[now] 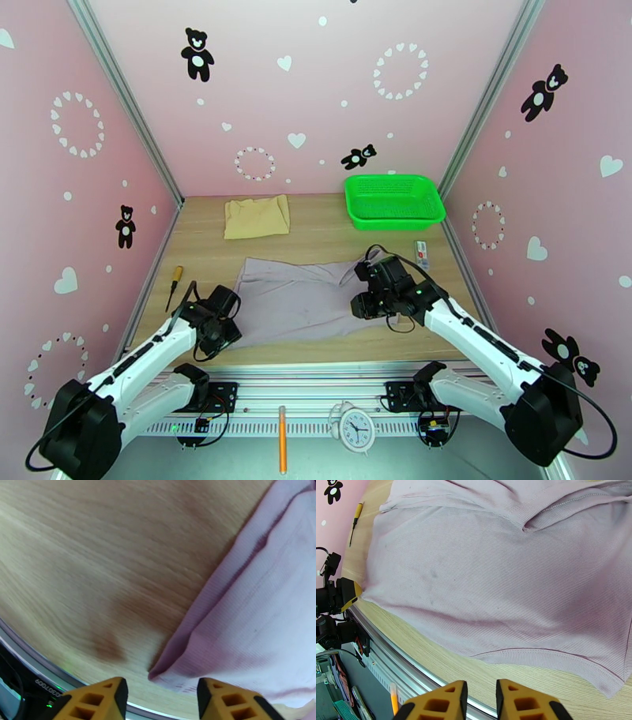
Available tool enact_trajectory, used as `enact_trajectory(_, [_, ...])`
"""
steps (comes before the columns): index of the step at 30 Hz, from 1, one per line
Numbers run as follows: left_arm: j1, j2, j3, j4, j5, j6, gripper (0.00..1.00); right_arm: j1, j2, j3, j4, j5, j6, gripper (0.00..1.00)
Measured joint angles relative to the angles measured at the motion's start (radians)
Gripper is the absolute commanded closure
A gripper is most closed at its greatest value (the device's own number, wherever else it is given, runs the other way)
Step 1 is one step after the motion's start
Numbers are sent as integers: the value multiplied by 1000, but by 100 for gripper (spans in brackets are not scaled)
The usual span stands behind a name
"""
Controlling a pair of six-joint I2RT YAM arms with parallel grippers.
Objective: Fold and stack the mixed laundry pile
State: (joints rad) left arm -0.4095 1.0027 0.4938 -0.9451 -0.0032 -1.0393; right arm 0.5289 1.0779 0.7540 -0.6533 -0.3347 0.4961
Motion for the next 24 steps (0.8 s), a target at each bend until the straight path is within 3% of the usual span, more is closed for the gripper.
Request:
enact_trajectory(7, [0, 47, -26, 66, 23, -42, 52, 0, -1, -31, 15, -24, 2, 73])
enact_trajectory(10, [0, 63, -30, 71, 21, -51, 61, 6, -1, -34, 15, -26, 5, 72])
enact_trajectory(12, [0, 79, -30, 60, 14, -50, 73, 25, 6, -34, 14, -23, 10, 66])
enact_trajectory(17, [0, 126, -7, 46, 5, -51, 91, 138, 95, -32, 12, 39, 16, 61])
enact_trajectory(24, [0, 177, 32, 41, 3, -37, 96, 286, 270, 29, -32, 221, -86, 61])
